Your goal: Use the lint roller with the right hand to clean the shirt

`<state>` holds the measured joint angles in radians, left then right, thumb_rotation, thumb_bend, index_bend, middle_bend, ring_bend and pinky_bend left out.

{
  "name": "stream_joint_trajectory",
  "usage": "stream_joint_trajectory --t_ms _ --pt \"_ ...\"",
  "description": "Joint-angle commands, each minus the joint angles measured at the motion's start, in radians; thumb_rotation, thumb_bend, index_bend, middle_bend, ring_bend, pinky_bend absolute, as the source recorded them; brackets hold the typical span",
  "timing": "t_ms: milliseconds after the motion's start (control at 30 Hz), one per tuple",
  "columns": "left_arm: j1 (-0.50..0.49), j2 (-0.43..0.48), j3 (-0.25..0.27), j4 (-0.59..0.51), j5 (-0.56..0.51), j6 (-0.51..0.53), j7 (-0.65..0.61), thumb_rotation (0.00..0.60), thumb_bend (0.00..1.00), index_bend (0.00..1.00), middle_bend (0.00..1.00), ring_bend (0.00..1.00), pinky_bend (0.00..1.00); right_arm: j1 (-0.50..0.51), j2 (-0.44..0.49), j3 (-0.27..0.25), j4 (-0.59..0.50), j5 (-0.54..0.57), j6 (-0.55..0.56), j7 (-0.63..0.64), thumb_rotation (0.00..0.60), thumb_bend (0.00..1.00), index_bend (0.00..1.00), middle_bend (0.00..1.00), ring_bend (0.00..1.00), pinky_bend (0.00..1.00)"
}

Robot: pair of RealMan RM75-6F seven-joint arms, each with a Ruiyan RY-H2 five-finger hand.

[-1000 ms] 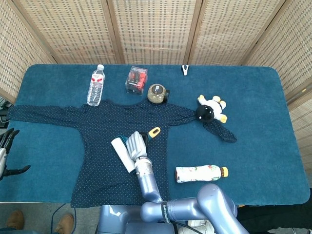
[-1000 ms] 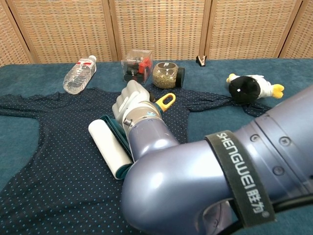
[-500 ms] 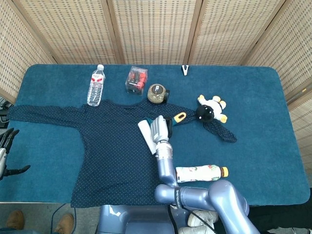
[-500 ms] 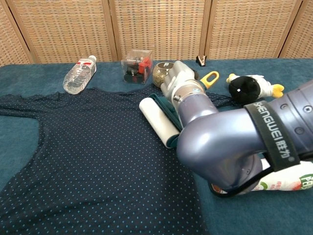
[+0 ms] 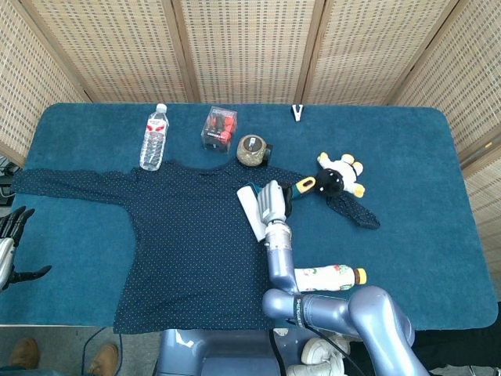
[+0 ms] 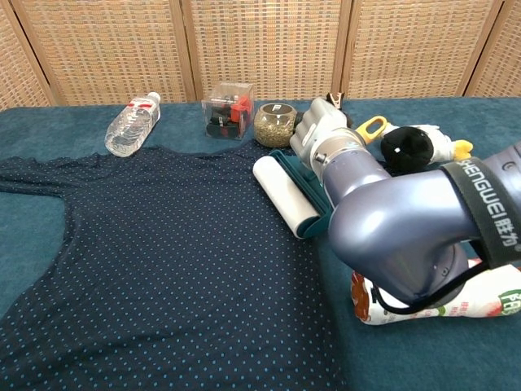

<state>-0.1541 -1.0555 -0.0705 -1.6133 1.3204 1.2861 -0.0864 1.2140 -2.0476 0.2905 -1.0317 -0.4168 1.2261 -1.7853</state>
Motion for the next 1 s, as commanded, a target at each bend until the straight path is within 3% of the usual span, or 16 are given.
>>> stream_joint_trajectory --t_ms 33,500,833,900,967,1000 --pt "0.000 0.000 0.000 0.001 0.000 -0.002 -0.002 0.600 0.00 0.00 0.00 0.00 0.00 0.015 -0.015 0.008 -0.016 -0.008 0.000 -0.005 0.600 0.90 0.72 1.00 1.00 1.00" --pt "0.002 0.006 0.000 0.009 0.004 -0.001 -0.029 0.600 0.00 0.00 0.00 0.00 0.00 0.110 -0.138 0.055 -0.065 -0.021 0.029 -0.060 0.600 0.90 0.72 1.00 1.00 1.00" --pt "0.005 0.011 0.001 0.010 0.008 0.002 -0.042 0.600 0.00 0.00 0.00 0.00 0.00 0.129 -0.163 0.081 -0.062 -0.028 0.033 -0.053 0.600 0.88 0.71 1.00 1.00 1.00" --pt "0.005 0.012 0.001 0.010 0.010 0.003 -0.044 0.600 0.00 0.00 0.00 0.00 0.00 0.121 -0.158 0.081 -0.063 -0.029 0.036 -0.044 0.600 0.78 0.65 1.00 1.00 1.00" --pt "0.006 0.013 0.002 0.010 0.012 0.005 -0.047 0.600 0.00 0.00 0.00 0.00 0.00 0.105 -0.148 0.082 -0.072 -0.027 0.039 -0.028 0.600 0.53 0.46 1.00 1.00 1.00" --pt "0.007 0.014 0.003 0.008 0.016 0.007 -0.049 0.600 0.00 0.00 0.00 0.00 0.00 0.082 -0.132 0.081 -0.087 -0.020 0.050 -0.012 0.600 0.32 0.31 1.00 1.00 1.00"
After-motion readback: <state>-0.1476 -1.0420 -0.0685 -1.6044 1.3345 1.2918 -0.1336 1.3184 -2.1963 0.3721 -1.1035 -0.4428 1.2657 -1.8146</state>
